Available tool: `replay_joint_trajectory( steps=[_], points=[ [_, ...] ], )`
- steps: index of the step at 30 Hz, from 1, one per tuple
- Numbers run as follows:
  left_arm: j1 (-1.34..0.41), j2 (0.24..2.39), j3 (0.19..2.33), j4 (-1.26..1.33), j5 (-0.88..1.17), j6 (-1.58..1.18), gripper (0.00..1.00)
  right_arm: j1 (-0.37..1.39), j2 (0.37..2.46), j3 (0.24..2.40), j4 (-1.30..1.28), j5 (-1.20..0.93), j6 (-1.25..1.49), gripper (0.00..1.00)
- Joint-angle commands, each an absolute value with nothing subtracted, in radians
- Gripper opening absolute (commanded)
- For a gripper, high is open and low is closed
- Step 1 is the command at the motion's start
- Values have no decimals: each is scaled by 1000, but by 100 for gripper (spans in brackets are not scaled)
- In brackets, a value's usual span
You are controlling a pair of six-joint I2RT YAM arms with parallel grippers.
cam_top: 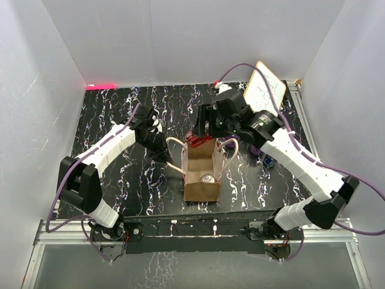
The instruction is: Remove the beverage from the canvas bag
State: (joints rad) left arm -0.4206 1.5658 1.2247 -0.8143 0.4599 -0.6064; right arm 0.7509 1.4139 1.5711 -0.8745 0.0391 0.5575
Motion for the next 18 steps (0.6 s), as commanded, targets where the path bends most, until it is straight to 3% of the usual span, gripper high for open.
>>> replay_joint_trajectory(
  steps=[1, 11, 18],
  points=[
    [-420, 1507, 1203, -817, 460, -620, 0, 727, 1294, 1694, -841, 185, 519, 11],
    [-420, 1511, 1191, -812, 458, -629, 0, 703, 1212, 1610, -963, 742, 384, 11],
    [-420, 1550, 1234, -826, 462, -617, 0, 575, 1215, 1385, -972, 583, 448, 8]
  ],
)
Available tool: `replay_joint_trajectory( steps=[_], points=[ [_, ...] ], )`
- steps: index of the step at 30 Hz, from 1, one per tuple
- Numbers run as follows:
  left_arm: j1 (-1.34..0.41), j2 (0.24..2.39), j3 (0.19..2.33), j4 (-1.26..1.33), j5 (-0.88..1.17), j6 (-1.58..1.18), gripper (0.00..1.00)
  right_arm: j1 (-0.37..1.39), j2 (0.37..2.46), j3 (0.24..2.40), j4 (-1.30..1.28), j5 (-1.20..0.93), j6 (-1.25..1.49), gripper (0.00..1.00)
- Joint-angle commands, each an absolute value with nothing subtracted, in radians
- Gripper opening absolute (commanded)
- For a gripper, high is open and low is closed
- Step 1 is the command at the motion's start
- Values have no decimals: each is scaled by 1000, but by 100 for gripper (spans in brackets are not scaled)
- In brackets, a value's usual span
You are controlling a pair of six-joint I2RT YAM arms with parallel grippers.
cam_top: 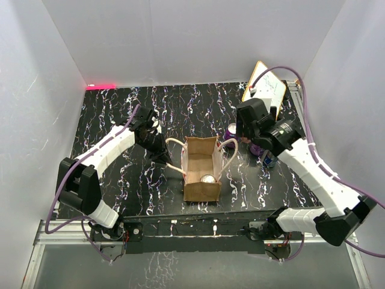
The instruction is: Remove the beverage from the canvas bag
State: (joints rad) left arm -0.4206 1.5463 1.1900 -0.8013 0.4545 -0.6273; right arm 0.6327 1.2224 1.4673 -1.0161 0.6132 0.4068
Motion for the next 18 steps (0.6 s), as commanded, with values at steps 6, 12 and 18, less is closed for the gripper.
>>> replay_joint_trajectory(
  steps=[6, 12, 18],
  points=[
    [-420, 1565, 1227, -812, 476, -627, 0, 529, 1232, 1152, -829, 459, 470, 8],
    [-420, 1579, 1232, -812, 476, -626, 0, 465, 1284, 1066, -687, 412, 423, 8],
    [-420, 1594, 1239, -806, 483, -632, 0, 398, 1354, 1052, -584, 360, 380, 8]
  ],
)
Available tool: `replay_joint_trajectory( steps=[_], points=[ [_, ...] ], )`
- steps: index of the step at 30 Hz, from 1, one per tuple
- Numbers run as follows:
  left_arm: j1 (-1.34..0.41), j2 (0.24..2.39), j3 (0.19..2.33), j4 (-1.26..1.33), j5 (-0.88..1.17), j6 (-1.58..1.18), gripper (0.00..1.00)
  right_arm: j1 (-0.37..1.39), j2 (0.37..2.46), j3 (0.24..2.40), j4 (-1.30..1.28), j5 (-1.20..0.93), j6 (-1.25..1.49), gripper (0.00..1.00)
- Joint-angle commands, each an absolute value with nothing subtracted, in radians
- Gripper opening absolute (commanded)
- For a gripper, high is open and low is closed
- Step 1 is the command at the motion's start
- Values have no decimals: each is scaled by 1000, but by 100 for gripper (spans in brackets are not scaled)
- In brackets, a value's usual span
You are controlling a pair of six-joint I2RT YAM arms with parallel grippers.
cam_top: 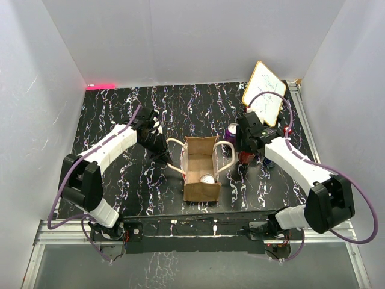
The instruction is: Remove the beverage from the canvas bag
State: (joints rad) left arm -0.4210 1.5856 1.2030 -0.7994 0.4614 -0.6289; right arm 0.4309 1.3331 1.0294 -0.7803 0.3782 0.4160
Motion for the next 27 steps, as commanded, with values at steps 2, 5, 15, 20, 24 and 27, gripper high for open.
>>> replay_joint_trajectory(
  steps=[2, 5, 15, 20, 24, 27],
  points=[
    [-420, 1600, 1247, -809, 482, -631, 0, 387, 1386, 1059, -573, 347, 368, 8],
    [-420, 1607, 1255, -813, 483, -631, 0, 380, 1425, 1062, -562, 357, 346, 8],
    [-420, 1600, 1241, -818, 484, -632, 0, 351, 1466, 1022, -505, 360, 308, 8],
    [-420, 1604, 1249, -818, 486, -633, 0, 345, 1490, 1006, -501, 325, 310, 26],
    [-421, 1611, 1270, -823, 490, -631, 0, 345, 1489, 1013, -518, 297, 308, 55],
    [-420, 1608, 1278, -825, 492, -632, 0, 344, 1471, 1036, -548, 274, 298, 71]
  ],
)
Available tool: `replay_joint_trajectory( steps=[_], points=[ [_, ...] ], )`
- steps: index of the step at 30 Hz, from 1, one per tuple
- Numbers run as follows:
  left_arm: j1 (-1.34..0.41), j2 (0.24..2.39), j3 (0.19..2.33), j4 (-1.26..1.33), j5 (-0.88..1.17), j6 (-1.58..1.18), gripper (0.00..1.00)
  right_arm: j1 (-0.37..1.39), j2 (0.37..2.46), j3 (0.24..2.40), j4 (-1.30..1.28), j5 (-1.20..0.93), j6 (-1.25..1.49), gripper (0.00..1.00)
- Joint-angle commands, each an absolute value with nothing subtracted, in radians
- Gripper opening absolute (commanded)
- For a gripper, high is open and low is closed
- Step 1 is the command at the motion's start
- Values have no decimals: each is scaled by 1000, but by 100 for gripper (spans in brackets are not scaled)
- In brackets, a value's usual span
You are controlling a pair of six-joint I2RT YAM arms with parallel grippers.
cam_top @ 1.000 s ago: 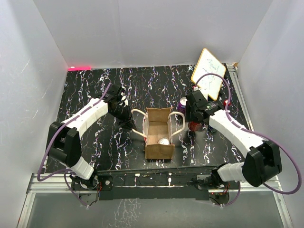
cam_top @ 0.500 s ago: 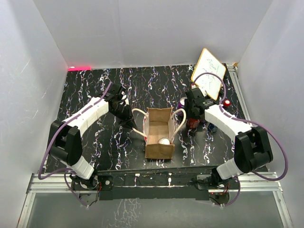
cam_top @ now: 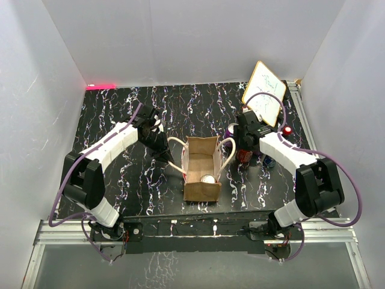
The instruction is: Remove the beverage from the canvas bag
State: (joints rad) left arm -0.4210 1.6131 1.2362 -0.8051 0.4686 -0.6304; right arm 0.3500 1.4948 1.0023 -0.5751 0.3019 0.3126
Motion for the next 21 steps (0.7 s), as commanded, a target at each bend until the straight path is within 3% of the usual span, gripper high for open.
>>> replay_joint_trajectory(
  steps=[1, 4, 7, 14, 21],
  points=[
    [-420, 1608, 1277, -825, 492, -631, 0, 344, 1461, 1045, -559, 269, 297, 76],
    [-420, 1606, 1276, -821, 495, -632, 0, 345, 1426, 1080, -609, 252, 285, 91],
    [-420, 1604, 1273, -815, 497, -633, 0, 345, 1377, 1110, -677, 243, 276, 100],
    [-420, 1594, 1260, -801, 498, -635, 0, 345, 1235, 1199, -804, 253, 247, 100],
    [-420, 1585, 1254, -793, 500, -642, 0, 345, 1269, 1452, -929, 90, 177, 100]
  ],
)
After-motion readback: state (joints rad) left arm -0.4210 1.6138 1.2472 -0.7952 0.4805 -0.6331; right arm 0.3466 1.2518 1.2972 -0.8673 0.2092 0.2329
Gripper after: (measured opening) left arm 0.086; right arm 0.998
